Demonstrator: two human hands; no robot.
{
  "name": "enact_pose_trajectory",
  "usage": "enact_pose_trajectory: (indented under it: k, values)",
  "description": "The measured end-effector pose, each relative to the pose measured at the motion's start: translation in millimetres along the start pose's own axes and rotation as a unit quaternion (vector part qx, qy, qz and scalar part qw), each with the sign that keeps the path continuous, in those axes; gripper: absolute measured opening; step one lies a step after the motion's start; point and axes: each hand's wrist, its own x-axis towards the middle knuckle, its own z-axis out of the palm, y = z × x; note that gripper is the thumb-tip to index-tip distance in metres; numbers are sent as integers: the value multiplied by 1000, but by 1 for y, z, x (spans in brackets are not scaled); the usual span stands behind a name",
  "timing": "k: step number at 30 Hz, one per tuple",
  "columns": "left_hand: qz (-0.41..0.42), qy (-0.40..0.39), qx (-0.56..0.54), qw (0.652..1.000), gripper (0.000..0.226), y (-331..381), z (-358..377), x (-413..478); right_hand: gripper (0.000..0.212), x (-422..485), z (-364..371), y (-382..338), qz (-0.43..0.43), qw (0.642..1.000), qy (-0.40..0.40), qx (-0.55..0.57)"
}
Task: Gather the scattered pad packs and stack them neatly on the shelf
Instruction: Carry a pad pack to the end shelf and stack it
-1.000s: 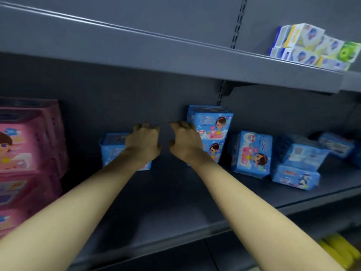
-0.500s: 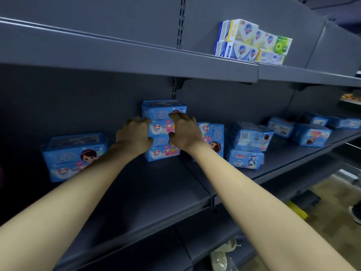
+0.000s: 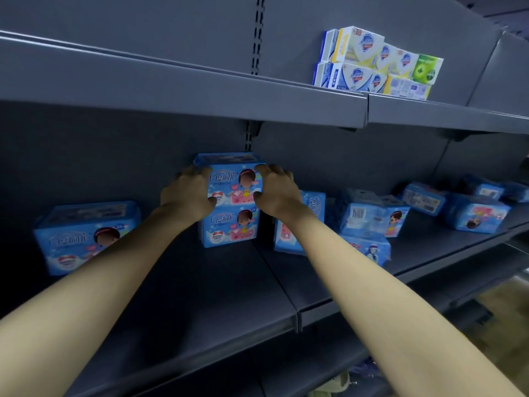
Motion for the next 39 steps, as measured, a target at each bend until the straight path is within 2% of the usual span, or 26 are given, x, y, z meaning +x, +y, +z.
enact_pose_trajectory:
  k: [10, 17, 23, 33, 39]
  values:
    - [-53, 27, -12, 998, 72, 9, 13, 24, 71, 31, 11, 19, -18, 999, -16, 37]
    - [-84, 65, 4, 994, 70, 13, 21, 29, 72, 41, 22, 25, -34, 998, -3, 56]
    - [-74, 75, -9, 994, 71, 14, 25, 35, 72, 44, 28, 28, -47, 996, 31, 75]
    - [-76, 68, -64, 993, 67, 14, 32, 37, 73, 54, 40, 19, -50, 993, 7, 106]
    - [-67, 86, -121, 987, 68, 15, 35, 36, 66, 51, 44, 15, -35, 988, 36, 143]
